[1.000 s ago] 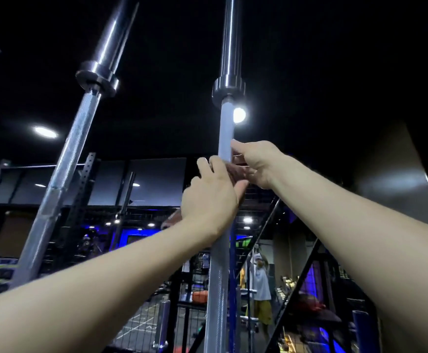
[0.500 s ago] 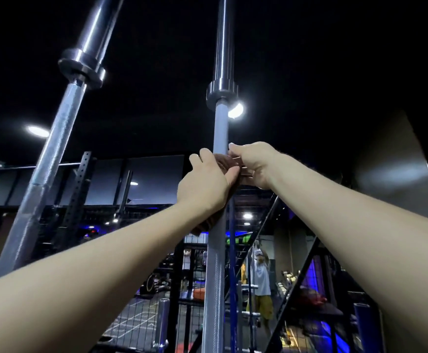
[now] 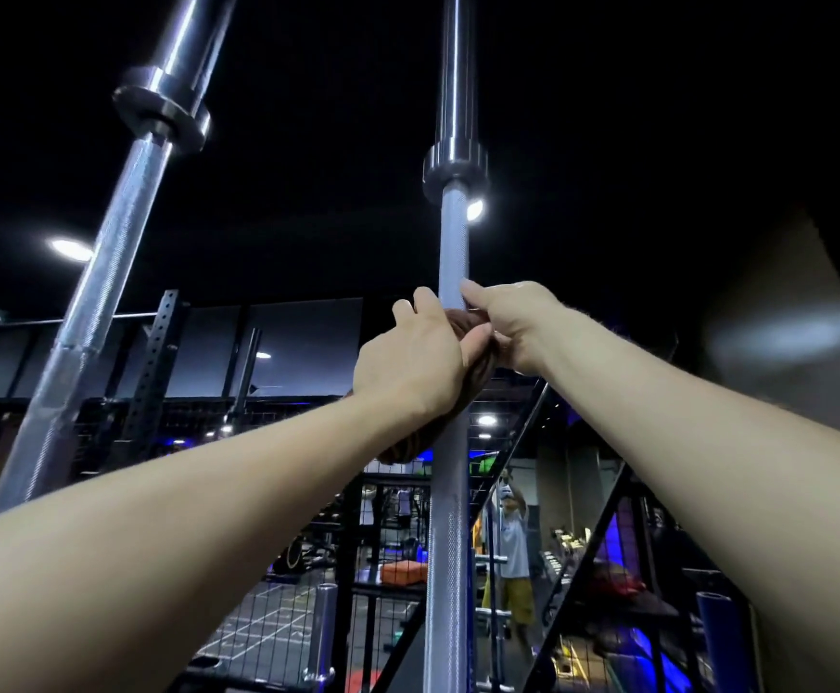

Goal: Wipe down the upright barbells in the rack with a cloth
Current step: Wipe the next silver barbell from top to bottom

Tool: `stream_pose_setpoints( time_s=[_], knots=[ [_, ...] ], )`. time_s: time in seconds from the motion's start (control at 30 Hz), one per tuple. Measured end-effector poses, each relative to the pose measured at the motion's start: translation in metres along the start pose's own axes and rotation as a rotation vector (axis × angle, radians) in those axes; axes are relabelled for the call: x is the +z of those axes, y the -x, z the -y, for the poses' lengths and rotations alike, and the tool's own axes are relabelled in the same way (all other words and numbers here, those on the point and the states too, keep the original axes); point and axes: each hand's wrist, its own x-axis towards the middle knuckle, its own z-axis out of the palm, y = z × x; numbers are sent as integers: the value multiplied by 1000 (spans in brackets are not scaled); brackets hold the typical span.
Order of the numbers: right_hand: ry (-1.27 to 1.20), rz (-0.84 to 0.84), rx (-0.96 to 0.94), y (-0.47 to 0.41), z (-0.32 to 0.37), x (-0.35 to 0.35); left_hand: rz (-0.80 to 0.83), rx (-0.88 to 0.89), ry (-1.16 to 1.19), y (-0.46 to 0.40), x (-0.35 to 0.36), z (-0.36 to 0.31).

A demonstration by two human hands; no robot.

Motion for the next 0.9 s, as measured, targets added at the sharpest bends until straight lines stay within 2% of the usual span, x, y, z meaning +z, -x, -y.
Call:
stream_pose_setpoints(
  time_s=[0.1, 0.2, 0.3, 0.47, 0.53, 0.63, 0.73, 0.9],
  knots=[
    [-137, 51, 39, -5, -1, 0, -56, 17, 29, -19, -10, 0],
    [-205, 10, 37, -9, 13, -2, -62, 16, 58, -32, -19, -8],
    [-207, 36, 35, 1, 20, 3, -61, -11, 104, -13, -17, -9],
    [-40, 26, 34, 20, 16, -1, 22, 34, 4, 50, -2, -1],
    [-36, 53, 29, 22, 17, -5, -30, 20, -44, 29, -8, -6],
    [-165, 137, -45, 18, 24, -9, -98, 0, -31, -22, -23, -17],
    [-145, 57, -97, 15, 33, -7, -90, 4, -10, -36, -17, -18],
    [32, -112, -111, 15, 28, 4, -49, 57, -6, 21, -2, -6]
  ],
)
